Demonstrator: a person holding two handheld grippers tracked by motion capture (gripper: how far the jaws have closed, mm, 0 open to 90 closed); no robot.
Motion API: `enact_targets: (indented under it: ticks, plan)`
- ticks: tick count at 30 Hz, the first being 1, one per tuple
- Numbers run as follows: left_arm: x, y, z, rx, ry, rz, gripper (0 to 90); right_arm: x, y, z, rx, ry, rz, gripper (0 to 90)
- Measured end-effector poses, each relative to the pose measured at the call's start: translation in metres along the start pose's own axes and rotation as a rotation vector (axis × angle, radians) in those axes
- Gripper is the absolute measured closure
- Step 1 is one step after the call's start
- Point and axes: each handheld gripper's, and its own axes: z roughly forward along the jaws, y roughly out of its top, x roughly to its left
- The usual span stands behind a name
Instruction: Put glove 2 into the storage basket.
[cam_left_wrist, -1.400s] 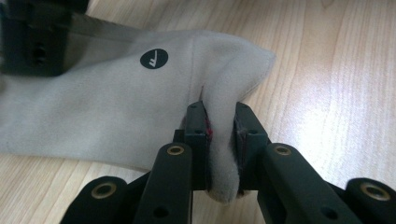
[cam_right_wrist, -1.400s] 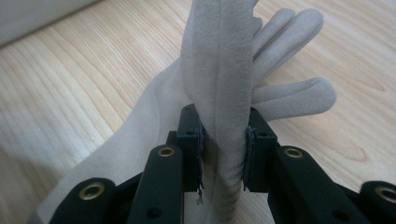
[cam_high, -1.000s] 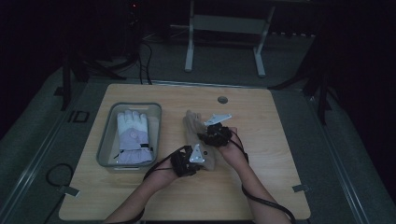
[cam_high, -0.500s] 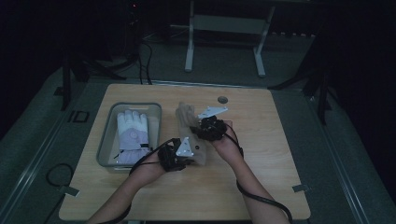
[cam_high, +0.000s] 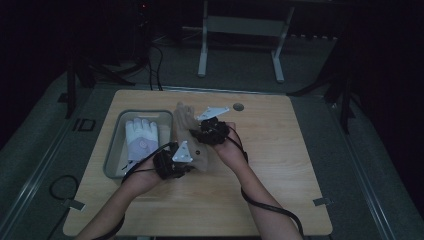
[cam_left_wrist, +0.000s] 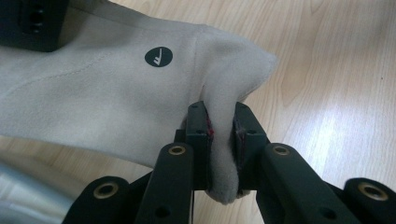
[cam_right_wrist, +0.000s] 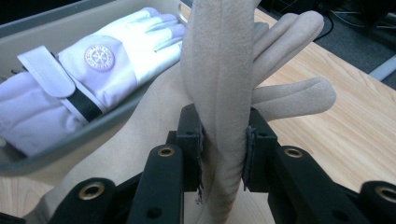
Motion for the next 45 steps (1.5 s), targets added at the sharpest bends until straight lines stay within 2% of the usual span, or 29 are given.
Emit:
enact_targets:
  ticks: [8, 15, 18, 21, 28, 33, 34, 35, 40, 45]
  plan:
    - [0.008, -0.017, -0.018, 0.021, 0.03, -0.016, 80.3, 0.016, 0.022, 0.016, -0.009, 0.025, -0.022, 72.6]
    - [0.018, -0.039, -0.038, 0.037, 0.061, -0.044, 80.4, 0.034, 0.043, 0.035, -0.021, 0.05, -0.035, 72.5]
    - [0.023, -0.053, -0.051, 0.04, 0.077, -0.071, 80.3, 0.046, 0.055, 0.049, -0.024, 0.07, -0.039, 72.5]
    - [0.025, -0.06, -0.056, 0.048, 0.09, -0.077, 80.4, 0.05, 0.06, 0.055, -0.024, 0.08, -0.045, 72.5]
    - [0.034, -0.085, -0.074, 0.052, 0.124, -0.123, 80.4, 0.069, 0.081, 0.081, -0.022, 0.118, -0.052, 72.3]
    - [0.037, -0.095, -0.074, 0.053, 0.127, -0.148, 80.3, 0.073, 0.084, 0.093, -0.008, 0.13, -0.072, 72.1]
    - [0.039, -0.098, -0.07, 0.058, 0.113, -0.16, 80.3, 0.073, 0.082, 0.1, 0.012, 0.131, -0.074, 72.0]
    - [0.039, -0.098, -0.07, 0.058, 0.113, -0.16, 80.4, 0.073, 0.082, 0.1, 0.012, 0.131, -0.074, 72.0]
    - [0.042, -0.104, -0.056, 0.076, 0.089, -0.188, 80.2, 0.07, 0.07, 0.119, 0.071, 0.132, -0.063, 71.2]
    - [0.041, -0.104, -0.048, 0.097, 0.09, -0.184, 80.1, 0.065, 0.062, 0.13, 0.11, 0.136, -0.035, 68.9]
